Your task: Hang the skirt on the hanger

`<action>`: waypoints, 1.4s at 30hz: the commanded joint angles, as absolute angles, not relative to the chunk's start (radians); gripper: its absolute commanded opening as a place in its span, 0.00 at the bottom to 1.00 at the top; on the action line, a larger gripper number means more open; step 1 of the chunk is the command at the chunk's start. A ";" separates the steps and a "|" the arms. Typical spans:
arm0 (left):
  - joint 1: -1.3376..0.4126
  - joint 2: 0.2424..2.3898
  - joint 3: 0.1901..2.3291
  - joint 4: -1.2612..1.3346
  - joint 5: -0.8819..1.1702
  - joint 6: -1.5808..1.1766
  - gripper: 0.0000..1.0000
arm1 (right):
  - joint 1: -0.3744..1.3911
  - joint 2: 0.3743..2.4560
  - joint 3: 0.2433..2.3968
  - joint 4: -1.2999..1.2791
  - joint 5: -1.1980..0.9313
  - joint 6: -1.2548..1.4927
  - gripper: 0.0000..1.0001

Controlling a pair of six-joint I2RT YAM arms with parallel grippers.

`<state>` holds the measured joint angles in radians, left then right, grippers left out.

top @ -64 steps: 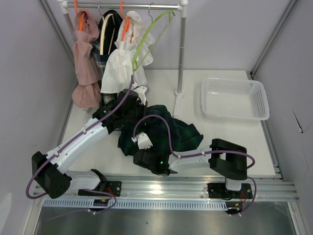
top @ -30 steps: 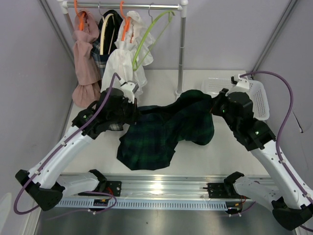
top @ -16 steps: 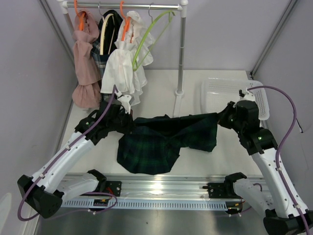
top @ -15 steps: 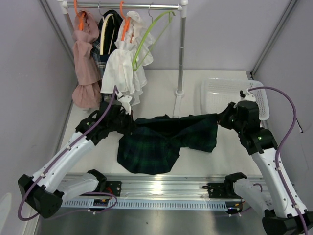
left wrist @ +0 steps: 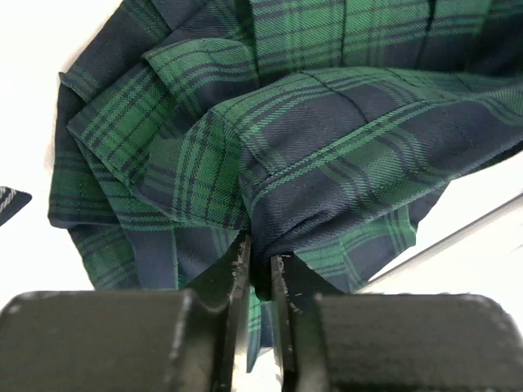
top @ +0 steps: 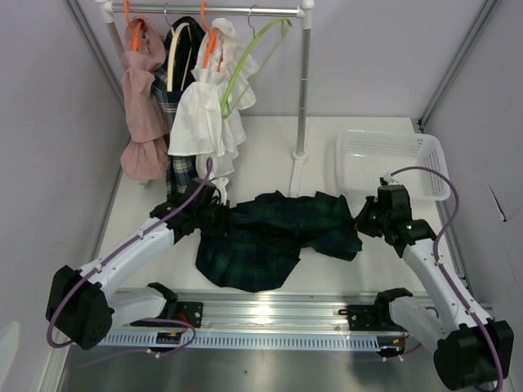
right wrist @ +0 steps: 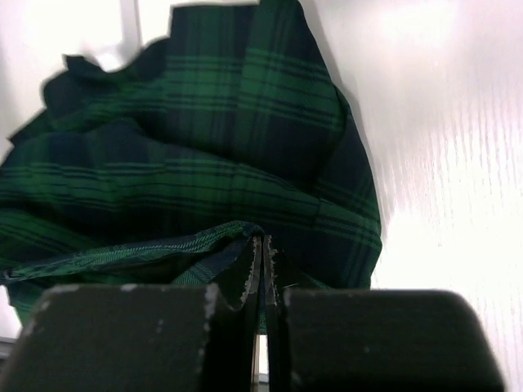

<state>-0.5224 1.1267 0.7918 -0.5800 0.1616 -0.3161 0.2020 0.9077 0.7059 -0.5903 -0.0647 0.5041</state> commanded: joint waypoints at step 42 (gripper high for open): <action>-0.505 1.264 0.847 -0.488 0.227 -0.336 0.47 | 1.488 0.963 0.793 -1.152 0.790 1.302 0.87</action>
<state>-0.5144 1.2633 0.8024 -0.4999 0.2119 -0.3248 1.4071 0.9497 0.7982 -1.0485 0.6270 1.0760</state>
